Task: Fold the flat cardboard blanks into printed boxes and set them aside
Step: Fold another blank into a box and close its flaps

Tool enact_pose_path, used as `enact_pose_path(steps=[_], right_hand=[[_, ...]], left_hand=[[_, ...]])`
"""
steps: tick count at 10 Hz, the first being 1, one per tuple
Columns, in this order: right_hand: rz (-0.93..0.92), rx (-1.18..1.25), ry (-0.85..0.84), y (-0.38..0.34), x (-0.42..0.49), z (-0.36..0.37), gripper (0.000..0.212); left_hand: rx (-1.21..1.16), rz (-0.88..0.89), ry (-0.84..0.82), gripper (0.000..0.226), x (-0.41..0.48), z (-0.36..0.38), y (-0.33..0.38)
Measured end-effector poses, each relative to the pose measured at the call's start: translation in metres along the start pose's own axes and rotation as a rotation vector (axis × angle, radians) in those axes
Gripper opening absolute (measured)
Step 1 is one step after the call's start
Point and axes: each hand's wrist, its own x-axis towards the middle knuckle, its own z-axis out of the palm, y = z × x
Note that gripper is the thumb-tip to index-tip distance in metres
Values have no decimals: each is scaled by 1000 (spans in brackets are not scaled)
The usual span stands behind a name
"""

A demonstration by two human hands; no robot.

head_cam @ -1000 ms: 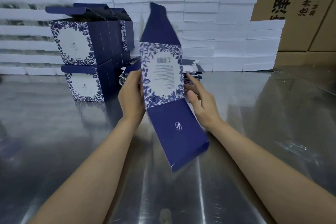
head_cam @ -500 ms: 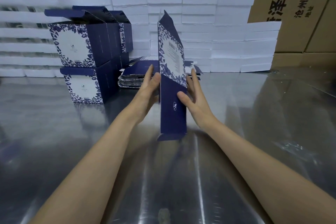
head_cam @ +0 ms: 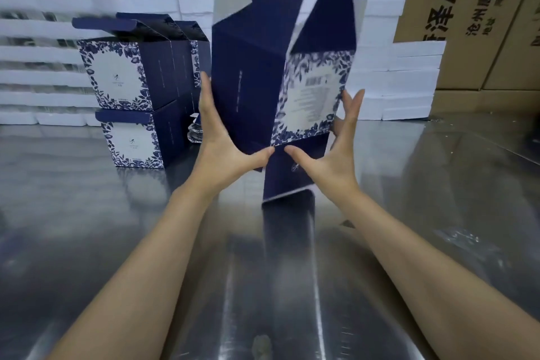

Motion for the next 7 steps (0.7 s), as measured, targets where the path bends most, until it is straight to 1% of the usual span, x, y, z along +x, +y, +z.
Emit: enact_pose_path(steps=[1,2,3,4,5,6,7], right_hand=[[143,17,3,5,-1,1,102],[149,-107,-118,11,-11,4,70],[127,-191,-232,21,-17,7,34],[117,-190,-266,32,-19,9,18],[223,-66,-238,41,-13,9,41],[146,-22,-290,38,-14,12,80],[69,-46,-254,28,-16,13,85]], left_hand=[[219,-2,25,131,-5,3,-15],[184,-257,-25,81,-16,14,-32],[435,-154,-63,89,-28,25,-50],[548,-336,-47,77,-30,25,-64],[621,-449,41,29,-23,21,-73],[368,-481,214,22,-19,21,-67],[332,-447,234,11,-17,29,-60]])
